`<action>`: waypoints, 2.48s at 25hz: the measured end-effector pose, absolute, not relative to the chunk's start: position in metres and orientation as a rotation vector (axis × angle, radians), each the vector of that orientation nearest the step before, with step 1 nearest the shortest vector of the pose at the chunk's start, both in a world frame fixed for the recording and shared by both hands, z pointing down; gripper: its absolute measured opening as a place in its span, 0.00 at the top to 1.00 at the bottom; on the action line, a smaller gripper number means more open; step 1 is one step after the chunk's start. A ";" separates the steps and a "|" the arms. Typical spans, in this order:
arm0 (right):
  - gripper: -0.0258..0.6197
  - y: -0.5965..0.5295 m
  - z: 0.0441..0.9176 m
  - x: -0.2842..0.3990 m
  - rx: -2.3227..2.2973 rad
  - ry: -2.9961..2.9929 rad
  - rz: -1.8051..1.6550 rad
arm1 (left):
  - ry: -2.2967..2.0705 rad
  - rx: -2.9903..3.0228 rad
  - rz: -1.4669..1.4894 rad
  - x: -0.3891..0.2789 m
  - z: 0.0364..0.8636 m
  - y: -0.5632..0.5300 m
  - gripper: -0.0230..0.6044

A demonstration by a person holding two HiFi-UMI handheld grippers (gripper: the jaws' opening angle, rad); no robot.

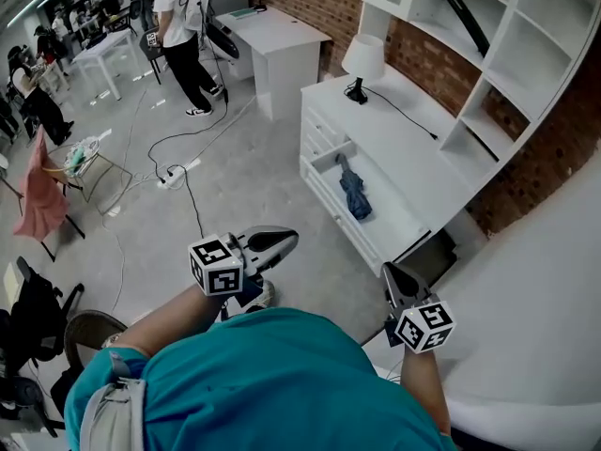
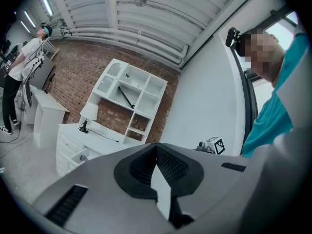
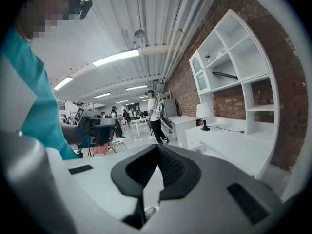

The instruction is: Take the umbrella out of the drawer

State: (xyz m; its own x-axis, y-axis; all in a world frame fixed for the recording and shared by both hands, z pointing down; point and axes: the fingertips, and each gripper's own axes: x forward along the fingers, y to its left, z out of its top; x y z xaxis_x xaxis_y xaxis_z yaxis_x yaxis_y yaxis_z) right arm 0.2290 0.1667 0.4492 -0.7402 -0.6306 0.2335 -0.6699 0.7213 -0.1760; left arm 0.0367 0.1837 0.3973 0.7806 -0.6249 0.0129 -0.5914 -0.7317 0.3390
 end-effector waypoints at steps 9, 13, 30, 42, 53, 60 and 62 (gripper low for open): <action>0.93 0.045 0.437 0.123 1.138 -2.785 0.418 | -0.816 2.691 -0.230 -0.074 0.415 0.047 0.94; 0.92 -0.005 0.422 0.092 1.223 -2.739 0.410 | -0.751 2.725 -0.183 -0.112 0.407 -0.012 0.94; 0.92 -0.115 0.453 0.116 1.251 -2.622 0.503 | -0.678 2.694 -0.097 -0.092 0.430 -0.131 0.94; 0.92 -0.222 0.482 0.195 0.869 -2.706 0.503 | -1.015 2.539 -0.086 0.003 0.449 -0.179 0.94; 0.70 -0.271 0.562 0.153 0.786 -2.399 0.656 | -0.935 2.554 -0.015 -0.006 0.487 -0.208 0.94; 0.59 -0.302 0.640 0.130 0.748 -2.132 0.811 | -0.896 2.554 0.022 -0.018 0.517 -0.218 0.94; 0.58 -0.306 0.668 0.124 0.722 -2.056 0.827 | -0.879 2.546 0.015 -0.019 0.525 -0.218 0.94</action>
State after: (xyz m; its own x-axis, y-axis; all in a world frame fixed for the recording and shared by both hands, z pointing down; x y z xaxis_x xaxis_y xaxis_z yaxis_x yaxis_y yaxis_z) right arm 0.1244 -0.3063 0.6681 -0.5265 -0.2045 0.8252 -0.7190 0.6252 -0.3038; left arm -0.0190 -0.2177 0.5246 0.7975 -0.5840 0.1514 -0.5888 -0.6989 0.4060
